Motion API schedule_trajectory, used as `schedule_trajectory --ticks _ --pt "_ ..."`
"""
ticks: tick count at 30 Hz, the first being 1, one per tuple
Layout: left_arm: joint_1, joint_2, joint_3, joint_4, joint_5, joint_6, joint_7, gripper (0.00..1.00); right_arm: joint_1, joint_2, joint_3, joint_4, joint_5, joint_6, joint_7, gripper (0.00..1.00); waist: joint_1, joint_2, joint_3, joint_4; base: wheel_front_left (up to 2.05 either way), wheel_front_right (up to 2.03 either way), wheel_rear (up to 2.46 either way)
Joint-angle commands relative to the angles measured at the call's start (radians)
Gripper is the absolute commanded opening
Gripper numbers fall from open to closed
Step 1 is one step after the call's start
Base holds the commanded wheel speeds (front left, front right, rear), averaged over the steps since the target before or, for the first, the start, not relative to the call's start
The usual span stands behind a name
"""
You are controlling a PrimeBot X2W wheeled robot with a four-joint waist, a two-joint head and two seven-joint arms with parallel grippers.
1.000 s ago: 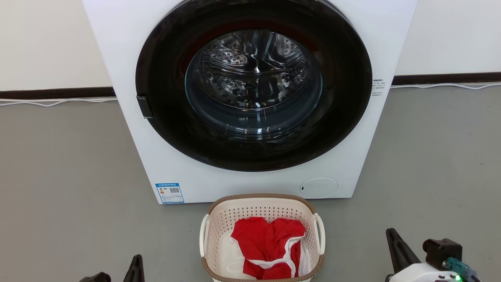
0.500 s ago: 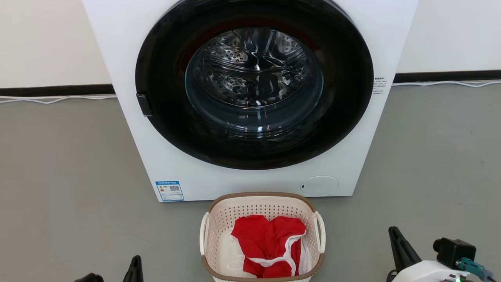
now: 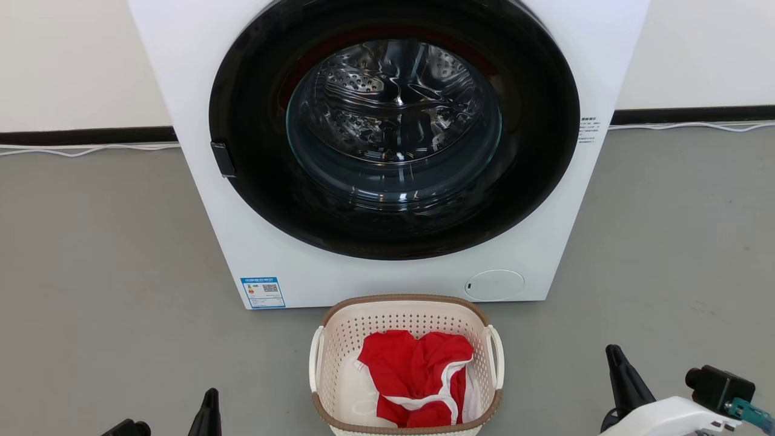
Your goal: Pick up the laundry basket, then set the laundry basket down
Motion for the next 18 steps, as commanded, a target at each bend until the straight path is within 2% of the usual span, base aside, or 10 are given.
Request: schedule_trajectory --ticks 1,18 --pt "-0.058 0.005 0.015 -0.030 -0.026 -0.009 0.008 0.00 -0.047 -0.006 0.001 -0.030 0.034 0.001 0.005 0.00 -0.0001 0.0000 0.001 0.000 0.00 0.00 0.00" --pt "-0.084 0.004 0.033 -0.037 -0.194 -0.031 0.051 0.00 -0.062 -0.007 -0.002 -0.037 0.244 0.001 0.026 0.00 -0.0001 0.0000 0.009 0.002 0.00 0.00 0.00"
